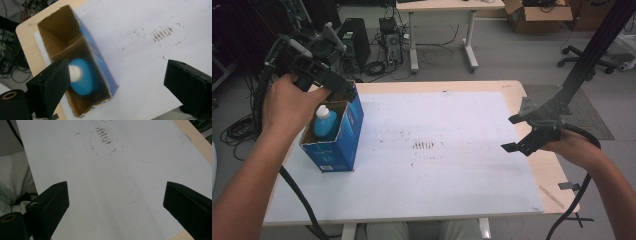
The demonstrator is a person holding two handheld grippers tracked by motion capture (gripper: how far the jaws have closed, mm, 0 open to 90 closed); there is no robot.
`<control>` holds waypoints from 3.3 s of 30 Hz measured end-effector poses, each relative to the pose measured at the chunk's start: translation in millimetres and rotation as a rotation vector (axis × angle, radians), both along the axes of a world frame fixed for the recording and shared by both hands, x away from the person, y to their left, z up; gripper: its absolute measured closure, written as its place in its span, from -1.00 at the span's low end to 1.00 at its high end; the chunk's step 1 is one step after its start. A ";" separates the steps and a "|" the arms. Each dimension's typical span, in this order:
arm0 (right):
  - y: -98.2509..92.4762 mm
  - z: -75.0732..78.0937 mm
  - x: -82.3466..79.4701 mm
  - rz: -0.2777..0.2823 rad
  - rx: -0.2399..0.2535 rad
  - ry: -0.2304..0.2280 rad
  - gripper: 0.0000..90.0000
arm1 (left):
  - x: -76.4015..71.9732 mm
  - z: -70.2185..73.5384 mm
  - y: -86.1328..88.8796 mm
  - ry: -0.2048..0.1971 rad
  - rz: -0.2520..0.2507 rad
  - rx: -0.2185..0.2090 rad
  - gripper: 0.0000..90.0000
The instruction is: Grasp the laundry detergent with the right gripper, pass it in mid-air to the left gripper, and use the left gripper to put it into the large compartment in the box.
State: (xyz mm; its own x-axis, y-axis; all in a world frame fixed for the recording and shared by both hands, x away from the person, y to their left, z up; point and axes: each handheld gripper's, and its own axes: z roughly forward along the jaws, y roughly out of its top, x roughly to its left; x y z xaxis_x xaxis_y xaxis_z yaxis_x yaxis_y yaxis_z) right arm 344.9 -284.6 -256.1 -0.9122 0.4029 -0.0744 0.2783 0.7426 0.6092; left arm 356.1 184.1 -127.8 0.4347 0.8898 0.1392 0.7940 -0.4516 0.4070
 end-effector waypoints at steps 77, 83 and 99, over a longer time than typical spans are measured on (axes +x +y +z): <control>6.5 -9.6 5.6 -0.022 -0.009 0.034 -0.88 | 18.4 -86.7 -133.7 0.129 -0.561 0.024 -0.87; 6.3 -11.3 6.4 -0.025 -0.012 0.040 -0.88 | 16.2 -87.6 -133.3 0.126 -0.575 0.020 -0.87; 11.0 -10.8 7.3 -0.018 -0.017 0.042 -0.87 | 20.7 -75.9 -135.9 0.114 -0.616 0.015 -0.86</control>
State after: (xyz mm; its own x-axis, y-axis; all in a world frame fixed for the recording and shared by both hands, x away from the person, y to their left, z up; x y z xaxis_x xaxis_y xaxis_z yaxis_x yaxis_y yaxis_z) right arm 352.2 -273.7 -266.9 -0.9073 0.4183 -0.0437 0.3165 0.7475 0.5840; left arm 376.7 48.2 -203.7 0.8799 0.4696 0.0726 0.4241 -0.8451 0.3253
